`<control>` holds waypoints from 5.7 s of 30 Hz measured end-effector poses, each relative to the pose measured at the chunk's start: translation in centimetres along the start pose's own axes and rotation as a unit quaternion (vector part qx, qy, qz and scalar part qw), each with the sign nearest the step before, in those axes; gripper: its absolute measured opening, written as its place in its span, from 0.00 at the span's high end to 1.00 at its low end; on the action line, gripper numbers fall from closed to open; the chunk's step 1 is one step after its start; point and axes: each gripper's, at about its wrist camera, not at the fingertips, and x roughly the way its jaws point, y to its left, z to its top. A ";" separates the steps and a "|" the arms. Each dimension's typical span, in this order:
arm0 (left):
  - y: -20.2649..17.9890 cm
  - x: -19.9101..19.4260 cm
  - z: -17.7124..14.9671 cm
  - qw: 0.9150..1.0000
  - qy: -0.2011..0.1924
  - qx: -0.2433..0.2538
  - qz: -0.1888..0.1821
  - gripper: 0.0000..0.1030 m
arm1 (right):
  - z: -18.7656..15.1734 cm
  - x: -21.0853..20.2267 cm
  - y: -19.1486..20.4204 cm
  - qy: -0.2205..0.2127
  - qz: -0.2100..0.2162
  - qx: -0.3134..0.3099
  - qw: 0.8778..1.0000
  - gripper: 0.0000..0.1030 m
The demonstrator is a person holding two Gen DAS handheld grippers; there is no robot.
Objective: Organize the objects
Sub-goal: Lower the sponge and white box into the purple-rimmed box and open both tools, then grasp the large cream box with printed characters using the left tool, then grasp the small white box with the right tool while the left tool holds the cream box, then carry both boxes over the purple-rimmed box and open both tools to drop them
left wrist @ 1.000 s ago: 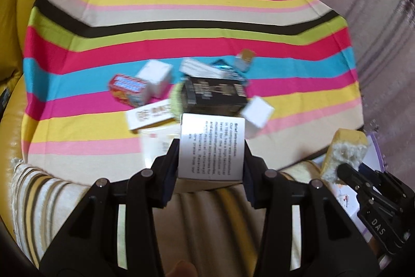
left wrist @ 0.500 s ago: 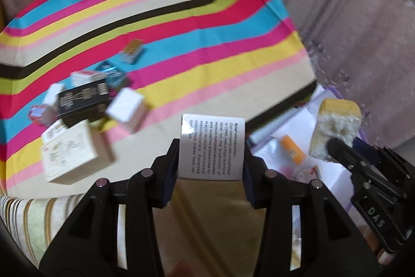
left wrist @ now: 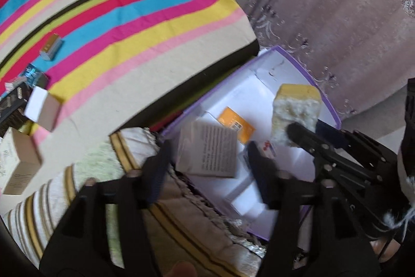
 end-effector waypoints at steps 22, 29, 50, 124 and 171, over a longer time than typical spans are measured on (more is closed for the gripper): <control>7.7 -4.9 -1.9 0.992 -0.050 -0.101 0.059 0.00 | -0.5 0.7 4.1 0.022 0.022 -0.045 0.998 0.20; 13.8 -7.8 -4.0 0.973 -0.077 -0.190 0.109 0.00 | -0.7 1.0 6.9 0.025 0.042 -0.073 0.996 0.16; 23.7 -8.0 -5.3 0.921 -0.021 -0.338 0.191 0.00 | 1.4 2.8 15.0 0.014 0.085 -0.172 0.981 0.12; 20.3 -10.7 -9.1 0.931 -0.094 -0.319 0.153 0.11 | 2.6 4.4 18.9 0.028 0.156 -0.256 0.954 0.52; 21.5 -5.3 -5.2 0.939 0.035 -0.291 0.182 0.02 | 0.8 -0.1 5.3 -0.024 0.015 -0.103 0.994 0.52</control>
